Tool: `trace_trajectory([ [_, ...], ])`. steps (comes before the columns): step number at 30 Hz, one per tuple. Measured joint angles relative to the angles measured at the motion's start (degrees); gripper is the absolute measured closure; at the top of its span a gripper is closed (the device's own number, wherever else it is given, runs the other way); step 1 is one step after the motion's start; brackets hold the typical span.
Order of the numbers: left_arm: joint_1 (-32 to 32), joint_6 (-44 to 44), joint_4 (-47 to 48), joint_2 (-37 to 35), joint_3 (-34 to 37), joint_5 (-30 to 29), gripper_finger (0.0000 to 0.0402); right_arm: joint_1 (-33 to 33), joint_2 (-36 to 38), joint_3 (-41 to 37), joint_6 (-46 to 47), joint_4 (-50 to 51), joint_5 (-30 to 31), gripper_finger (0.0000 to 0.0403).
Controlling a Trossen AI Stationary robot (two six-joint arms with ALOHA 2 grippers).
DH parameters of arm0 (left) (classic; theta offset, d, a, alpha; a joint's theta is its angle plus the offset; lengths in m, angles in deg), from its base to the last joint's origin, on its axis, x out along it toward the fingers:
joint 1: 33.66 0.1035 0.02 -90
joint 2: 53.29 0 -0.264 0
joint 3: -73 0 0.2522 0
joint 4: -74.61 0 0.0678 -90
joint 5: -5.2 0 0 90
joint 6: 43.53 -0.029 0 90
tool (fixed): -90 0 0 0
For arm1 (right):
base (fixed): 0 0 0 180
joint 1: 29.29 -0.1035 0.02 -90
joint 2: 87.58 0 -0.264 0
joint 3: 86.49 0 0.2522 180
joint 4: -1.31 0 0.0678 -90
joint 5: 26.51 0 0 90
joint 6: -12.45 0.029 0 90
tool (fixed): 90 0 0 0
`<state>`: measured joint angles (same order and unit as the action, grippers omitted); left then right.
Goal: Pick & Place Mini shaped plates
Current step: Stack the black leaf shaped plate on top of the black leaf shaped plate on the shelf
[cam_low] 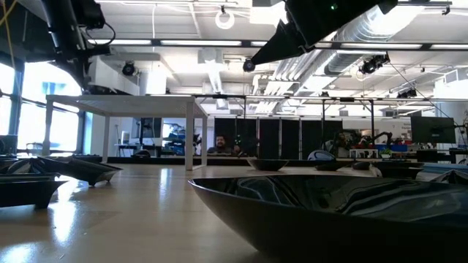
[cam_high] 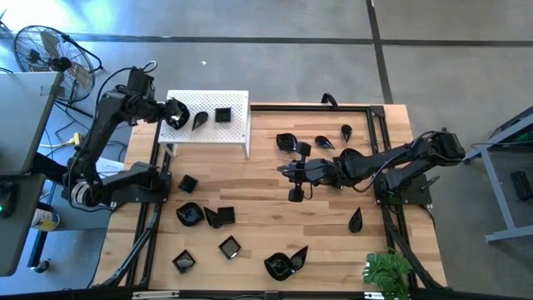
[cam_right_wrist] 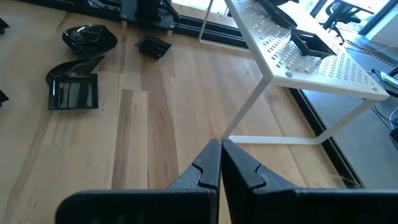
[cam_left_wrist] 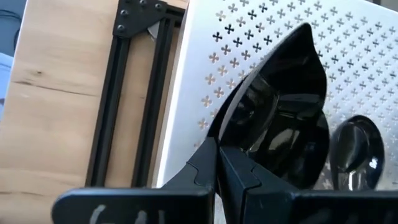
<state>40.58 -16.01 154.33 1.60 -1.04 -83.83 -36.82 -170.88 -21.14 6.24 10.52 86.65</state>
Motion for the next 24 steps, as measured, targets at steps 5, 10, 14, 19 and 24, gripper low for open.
trace_trajectory([
  [5, 0.0, 1.3, -0.4, -0.1, 0.1, -0.3, 0.0401, 0.0, 0.0, 0.0, -0.1, 0.2, -1.3, 0.0402],
  [10, 0.0, 1.6, -0.3, -0.4, 0.2, 1.0, 0.0401, 0.0, 0.0, 0.0, -0.3, 0.2, -2.4, 0.0402],
  [14, 0.0, 1.4, 0.1, -0.4, 0.2, 1.1, 0.0399, 0.0, 0.0, 0.0, -0.3, 0.2, -2.4, 0.0401],
  [19, 0.0, 0.8, 0.3, -0.5, 0.2, 0.3, 0.0360, 0.0, 0.0, 0.0, -0.3, 0.1, -2.4, 0.0402],
  [24, 0.0, -0.3, 1.7, -1.0, 0.2, 0.0, 0.0308, 0.0, 0.0, 0.0, -0.3, 0.0, -2.4, 0.0401],
])
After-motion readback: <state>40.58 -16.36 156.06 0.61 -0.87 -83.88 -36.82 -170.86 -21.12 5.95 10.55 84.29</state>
